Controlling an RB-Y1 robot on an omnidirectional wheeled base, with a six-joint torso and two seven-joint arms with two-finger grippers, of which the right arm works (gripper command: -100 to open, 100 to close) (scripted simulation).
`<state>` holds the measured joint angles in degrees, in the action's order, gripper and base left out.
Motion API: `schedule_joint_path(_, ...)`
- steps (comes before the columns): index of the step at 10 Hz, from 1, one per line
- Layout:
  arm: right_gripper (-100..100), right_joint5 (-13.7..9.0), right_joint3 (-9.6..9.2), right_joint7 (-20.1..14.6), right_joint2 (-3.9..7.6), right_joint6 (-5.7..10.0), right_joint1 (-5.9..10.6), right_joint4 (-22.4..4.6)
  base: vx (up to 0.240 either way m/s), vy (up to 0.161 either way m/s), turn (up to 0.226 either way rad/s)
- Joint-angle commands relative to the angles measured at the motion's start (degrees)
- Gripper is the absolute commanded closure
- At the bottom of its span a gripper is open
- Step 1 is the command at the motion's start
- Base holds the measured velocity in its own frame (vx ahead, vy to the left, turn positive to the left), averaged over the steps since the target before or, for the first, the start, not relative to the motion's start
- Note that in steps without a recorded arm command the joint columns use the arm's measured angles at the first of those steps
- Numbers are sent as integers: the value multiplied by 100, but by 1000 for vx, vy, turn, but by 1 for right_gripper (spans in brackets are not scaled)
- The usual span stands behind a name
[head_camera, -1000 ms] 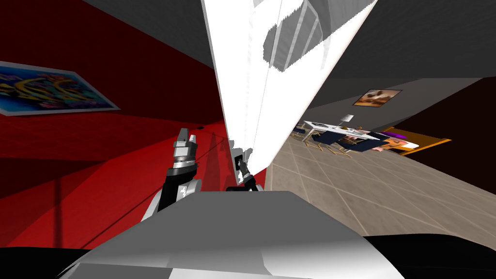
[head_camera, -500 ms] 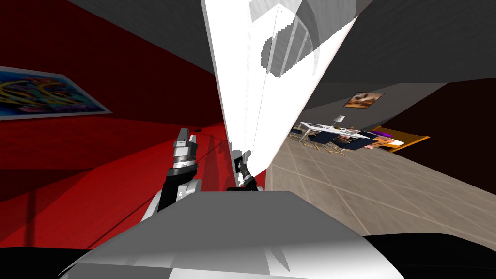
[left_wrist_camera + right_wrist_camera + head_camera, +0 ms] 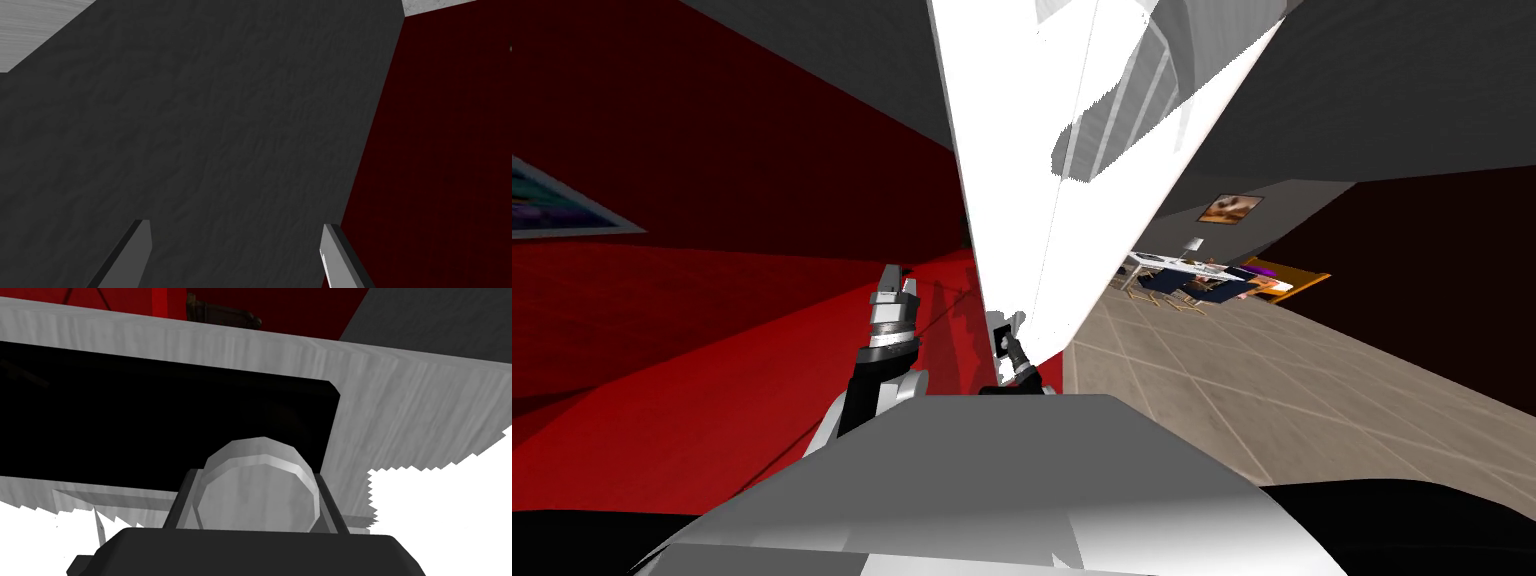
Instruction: Push the door open
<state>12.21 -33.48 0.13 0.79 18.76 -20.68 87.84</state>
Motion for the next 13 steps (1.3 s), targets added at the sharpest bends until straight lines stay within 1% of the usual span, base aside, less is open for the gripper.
schedule_joint_path(1,100,-28,55,16,2,-42,-90,36,144,174,-219)
schedule_joint_path(3,100,-45,34,38,-113,-38,-146,77,115,169,-177)
schedule_joint_path(4,100,-53,22,49,-203,-35,-175,98,64,199,-159)
schedule_joint_path(5,100,-47,43,45,-149,-27,-153,94,31,87,-60)
schedule_joint_path(6,100,-85,151,53,-20,-27,-135,117,68,98,-106)
schedule_joint_path(7,100,-105,202,55,30,-33,-128,120,115,141,-101)
schedule_joint_path(9,100,-139,291,59,80,-42,-116,126,123,171,-63)
schedule_joint_path(11,100,-188,422,66,74,-56,-98,135,113,191,-113)
schedule_joint_path(13,100,-236,548,72,-18,-70,-81,144,144,185,-105)
